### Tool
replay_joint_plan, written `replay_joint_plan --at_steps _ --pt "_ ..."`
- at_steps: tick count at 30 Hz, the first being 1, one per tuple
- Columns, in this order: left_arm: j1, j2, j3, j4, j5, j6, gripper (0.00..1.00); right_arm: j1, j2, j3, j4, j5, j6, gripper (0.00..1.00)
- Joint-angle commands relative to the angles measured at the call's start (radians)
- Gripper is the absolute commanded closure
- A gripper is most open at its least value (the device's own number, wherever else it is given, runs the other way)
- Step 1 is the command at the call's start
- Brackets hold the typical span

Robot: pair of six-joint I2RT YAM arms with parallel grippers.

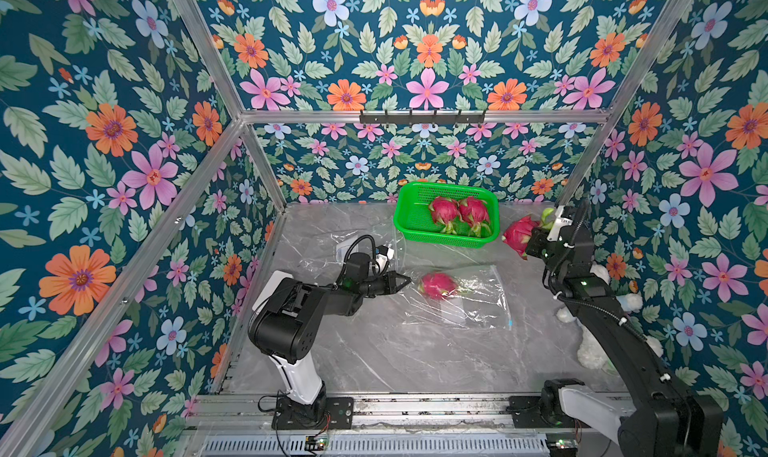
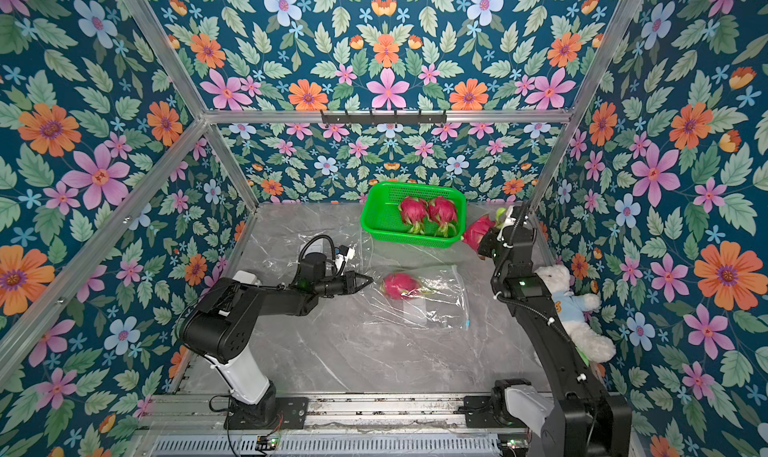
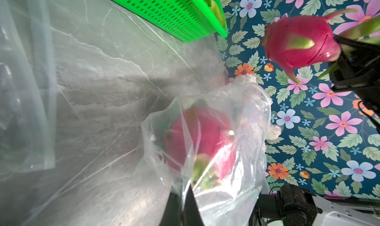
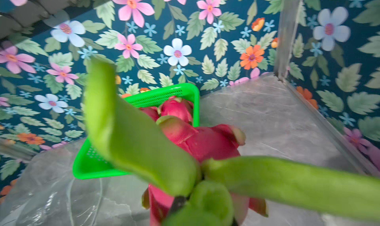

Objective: Open the zip-top bag and take out the dragon fruit
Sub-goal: Place the dragon fruit in the basket.

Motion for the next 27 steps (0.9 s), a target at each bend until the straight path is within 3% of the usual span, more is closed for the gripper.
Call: replay_joint_plan --at_steps 1,13,22,27 --pt "0.003 -0.001 0.004 -0.008 0.009 0.02 1.0 0.028 0.079 0.073 0.083 -0.105 -0.002 1.0" --pt "0.002 -0.039 0.003 0.01 0.043 -0.003 1.0 0.033 0.552 0.402 0.035 -0.231 0.119 1.0" --pt "0.006 -0.04 0.006 0.005 0.046 0.004 1.0 0.032 0.745 0.542 -0.06 -0.359 0.204 1.0" --pt "0.006 -0.04 0.005 0.004 0.046 0.004 1.0 0.032 0.852 0.639 -0.137 -0.328 0.184 1.0"
